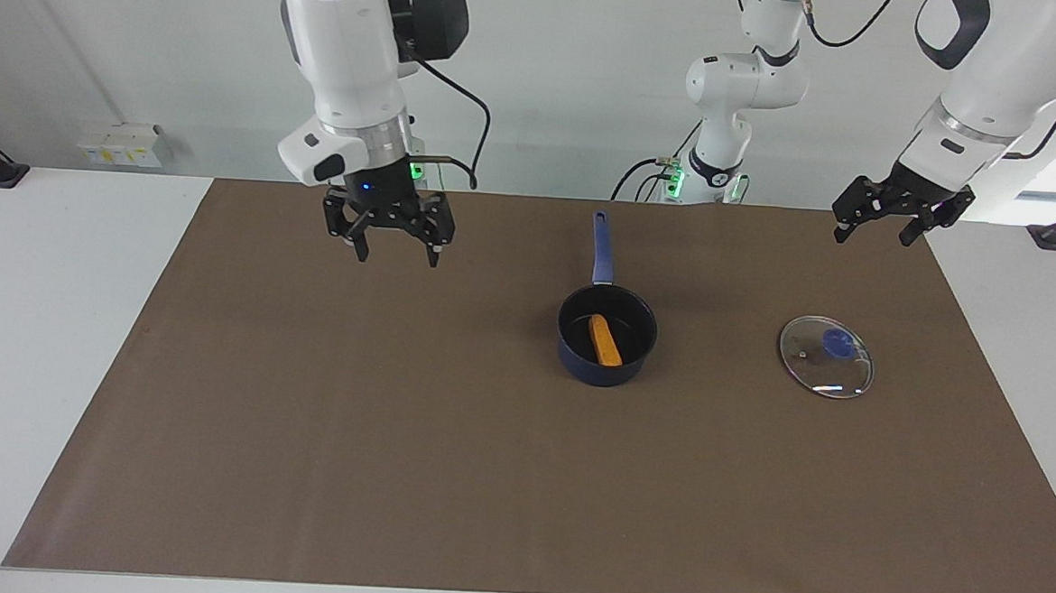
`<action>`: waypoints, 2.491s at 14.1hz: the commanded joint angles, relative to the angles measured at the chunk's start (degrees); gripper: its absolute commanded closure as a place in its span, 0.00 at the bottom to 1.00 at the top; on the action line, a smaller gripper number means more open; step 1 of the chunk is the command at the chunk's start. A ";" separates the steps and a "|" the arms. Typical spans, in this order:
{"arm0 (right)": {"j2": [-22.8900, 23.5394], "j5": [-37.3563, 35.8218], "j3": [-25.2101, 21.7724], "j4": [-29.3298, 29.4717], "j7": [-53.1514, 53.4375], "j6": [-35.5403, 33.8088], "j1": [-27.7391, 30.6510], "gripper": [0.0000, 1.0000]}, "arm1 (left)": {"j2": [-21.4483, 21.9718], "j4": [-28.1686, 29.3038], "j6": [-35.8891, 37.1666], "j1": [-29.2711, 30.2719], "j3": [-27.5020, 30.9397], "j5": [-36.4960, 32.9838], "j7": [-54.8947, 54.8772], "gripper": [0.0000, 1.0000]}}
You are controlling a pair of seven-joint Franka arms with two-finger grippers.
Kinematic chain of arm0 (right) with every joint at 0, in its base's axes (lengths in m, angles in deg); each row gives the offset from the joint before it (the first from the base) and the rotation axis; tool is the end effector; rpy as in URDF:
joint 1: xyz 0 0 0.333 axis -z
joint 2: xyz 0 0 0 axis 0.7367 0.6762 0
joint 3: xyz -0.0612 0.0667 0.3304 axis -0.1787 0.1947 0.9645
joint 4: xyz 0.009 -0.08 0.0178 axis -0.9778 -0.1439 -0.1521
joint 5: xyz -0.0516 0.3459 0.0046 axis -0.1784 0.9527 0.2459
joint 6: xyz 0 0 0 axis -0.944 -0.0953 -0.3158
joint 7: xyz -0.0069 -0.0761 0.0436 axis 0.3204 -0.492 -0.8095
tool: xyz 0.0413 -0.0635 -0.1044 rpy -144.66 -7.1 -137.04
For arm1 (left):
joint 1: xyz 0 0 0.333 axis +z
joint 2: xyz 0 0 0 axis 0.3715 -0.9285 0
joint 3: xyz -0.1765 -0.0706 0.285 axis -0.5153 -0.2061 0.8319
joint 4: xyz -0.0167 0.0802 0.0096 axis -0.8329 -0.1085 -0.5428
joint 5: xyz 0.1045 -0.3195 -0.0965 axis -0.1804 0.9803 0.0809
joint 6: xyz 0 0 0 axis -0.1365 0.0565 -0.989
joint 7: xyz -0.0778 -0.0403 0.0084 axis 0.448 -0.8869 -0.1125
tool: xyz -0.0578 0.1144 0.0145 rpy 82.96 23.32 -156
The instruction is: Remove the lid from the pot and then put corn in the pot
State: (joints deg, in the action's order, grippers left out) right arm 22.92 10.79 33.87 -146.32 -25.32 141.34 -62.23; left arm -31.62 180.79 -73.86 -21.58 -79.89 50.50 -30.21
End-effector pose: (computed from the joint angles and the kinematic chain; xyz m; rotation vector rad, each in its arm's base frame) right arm 0.5546 0.1359 0.6210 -3.0868 0.1761 -0.1725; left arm 0.4972 -0.0165 0.6241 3.1309 -0.0792 -0.0231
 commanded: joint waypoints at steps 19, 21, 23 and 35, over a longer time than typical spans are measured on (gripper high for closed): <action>-11.82 0.60 0.30 -1.98 -11.74 -12.03 14.60 0.00 | -0.16 -1.08 1.39 0.30 1.14 -0.09 -0.03 0.00; -12.00 0.60 0.22 -3.04 -11.91 -10.36 14.95 0.00 | -0.16 -1.08 1.39 0.21 1.14 -0.09 -0.03 0.00; -11.82 -0.36 0.30 -3.39 -11.91 -10.36 14.95 0.00 | -0.16 -1.08 1.39 0.30 1.14 -0.09 -0.03 0.00; -11.29 0.33 0.48 -3.22 -12.09 -10.97 15.56 0.00 | -0.16 -1.08 1.39 0.30 1.14 -0.09 -0.03 0.00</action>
State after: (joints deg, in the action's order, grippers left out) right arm 12.16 10.78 33.87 -148.77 -36.43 129.48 -47.43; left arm -31.62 180.79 -73.80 -21.33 -78.83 50.51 -30.19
